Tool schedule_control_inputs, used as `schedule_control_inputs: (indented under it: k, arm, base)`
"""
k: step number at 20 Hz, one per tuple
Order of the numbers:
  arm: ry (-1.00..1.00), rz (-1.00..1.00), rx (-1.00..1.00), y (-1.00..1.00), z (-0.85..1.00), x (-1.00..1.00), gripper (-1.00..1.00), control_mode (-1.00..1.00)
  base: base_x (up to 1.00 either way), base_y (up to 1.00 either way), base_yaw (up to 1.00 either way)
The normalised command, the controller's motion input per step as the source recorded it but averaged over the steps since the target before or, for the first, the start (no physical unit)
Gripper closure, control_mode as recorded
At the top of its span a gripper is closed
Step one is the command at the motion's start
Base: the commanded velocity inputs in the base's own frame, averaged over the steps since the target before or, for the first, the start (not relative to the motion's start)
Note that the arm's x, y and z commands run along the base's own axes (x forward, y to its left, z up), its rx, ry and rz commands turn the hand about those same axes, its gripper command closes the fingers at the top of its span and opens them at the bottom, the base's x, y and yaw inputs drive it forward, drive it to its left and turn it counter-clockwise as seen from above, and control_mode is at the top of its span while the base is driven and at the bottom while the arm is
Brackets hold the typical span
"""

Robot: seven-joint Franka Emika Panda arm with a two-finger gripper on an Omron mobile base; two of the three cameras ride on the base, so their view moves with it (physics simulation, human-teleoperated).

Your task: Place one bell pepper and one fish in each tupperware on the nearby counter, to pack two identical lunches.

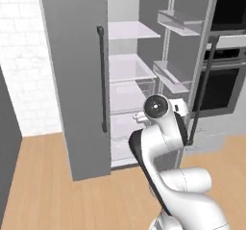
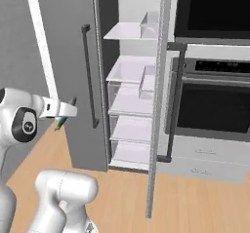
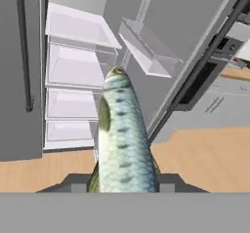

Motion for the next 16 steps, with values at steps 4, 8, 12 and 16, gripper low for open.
schedule_control_inputs:
  k: [4,8,12,16]
  arm:
    - [0.00,0.00,0.00,0.00,0.00,0.00,1.00,1.00]
    - [0.00,0.00,0.00,0.00,0.00,0.00,1.00,1.00]
    - [0.00,0.00,0.00,0.00,0.00,0.00,1.00,1.00]
    - [0.00,0.00,0.00,0.00,0.00,0.00,1.00,1.00]
  base:
    - [-0.24,-0.20,-0.86]
    - [0.12,-1.00,-0.69]
    - [0.87,-0.87,-0.43]
    - [1.00,-0.73,-0.10]
